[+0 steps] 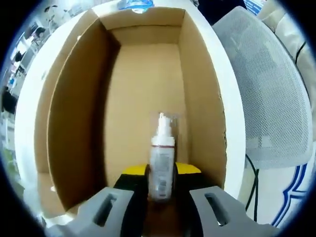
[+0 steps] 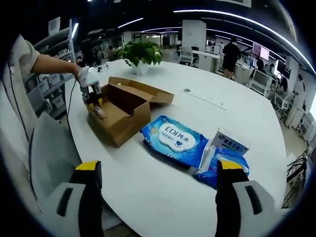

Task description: Operate the shoe box by opening the lid, removing the specified soft item, and placing it in the target area until the item is outside and the box remains undamaged.

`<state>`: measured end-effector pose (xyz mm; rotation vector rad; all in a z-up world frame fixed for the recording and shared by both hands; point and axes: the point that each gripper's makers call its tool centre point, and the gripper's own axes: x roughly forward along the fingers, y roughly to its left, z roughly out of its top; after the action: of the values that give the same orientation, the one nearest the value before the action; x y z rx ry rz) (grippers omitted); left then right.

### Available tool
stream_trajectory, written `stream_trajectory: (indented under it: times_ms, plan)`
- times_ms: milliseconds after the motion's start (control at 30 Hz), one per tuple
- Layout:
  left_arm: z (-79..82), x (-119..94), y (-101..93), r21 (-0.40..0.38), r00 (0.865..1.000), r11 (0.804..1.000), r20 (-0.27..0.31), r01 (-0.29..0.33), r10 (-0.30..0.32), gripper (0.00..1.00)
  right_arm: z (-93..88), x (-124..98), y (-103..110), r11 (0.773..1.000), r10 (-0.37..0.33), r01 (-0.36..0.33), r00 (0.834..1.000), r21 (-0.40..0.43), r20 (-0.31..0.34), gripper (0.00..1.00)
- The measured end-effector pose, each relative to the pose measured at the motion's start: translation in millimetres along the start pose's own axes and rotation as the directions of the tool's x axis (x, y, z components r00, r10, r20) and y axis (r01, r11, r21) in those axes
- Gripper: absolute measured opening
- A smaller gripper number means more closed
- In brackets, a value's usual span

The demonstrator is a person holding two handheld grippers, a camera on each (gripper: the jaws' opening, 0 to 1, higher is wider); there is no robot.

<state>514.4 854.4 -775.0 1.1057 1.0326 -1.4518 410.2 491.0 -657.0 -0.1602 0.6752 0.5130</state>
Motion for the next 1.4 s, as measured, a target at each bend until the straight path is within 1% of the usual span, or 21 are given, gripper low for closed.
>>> stream_trajectory:
  times_ms: [167,500,667,833,933,1133,1400]
  plan:
    - [2.0,-2.0,2.1,0.002,1.0,1.0,0.006,-0.012,0.012,0.16,3.2,1.7,4.1,1.0,0.011,-0.011,1.0,-0.006,0.014,0.9]
    - [13.9,-9.3,4.0,-0.019,0.998,0.999,0.057,-0.034,0.035,0.16,9.4,3.6,11.3,0.999,0.033,-0.032,0.999,-0.027,0.034,0.88]
    - [17.9,-11.2,2.8,-0.02,0.997,0.999,0.069,-0.04,0.041,0.15,13.6,4.3,13.8,0.998,0.041,-0.04,0.998,-0.039,0.045,0.87]
    - [22.4,-13.9,0.3,-0.051,0.996,0.998,0.082,-0.04,0.044,0.15,14.7,5.2,16.4,0.998,0.049,-0.047,0.998,-0.044,0.047,0.87]
    - [21.4,-12.8,-0.8,-0.07,0.996,0.997,0.074,-0.038,0.043,0.15,14.9,5.6,18.1,0.998,0.053,-0.051,0.998,-0.047,0.047,0.86]
    - [14.8,-3.8,-0.5,-0.083,0.998,0.996,0.036,-0.045,0.048,0.16,15.1,6.0,19.7,0.997,0.057,-0.055,0.997,-0.047,0.048,0.86]
    - [12.6,0.2,4.2,-0.076,0.997,0.995,0.027,-0.067,0.07,0.17,12.3,5.7,19.7,0.998,0.057,-0.055,0.997,-0.042,0.045,0.86]
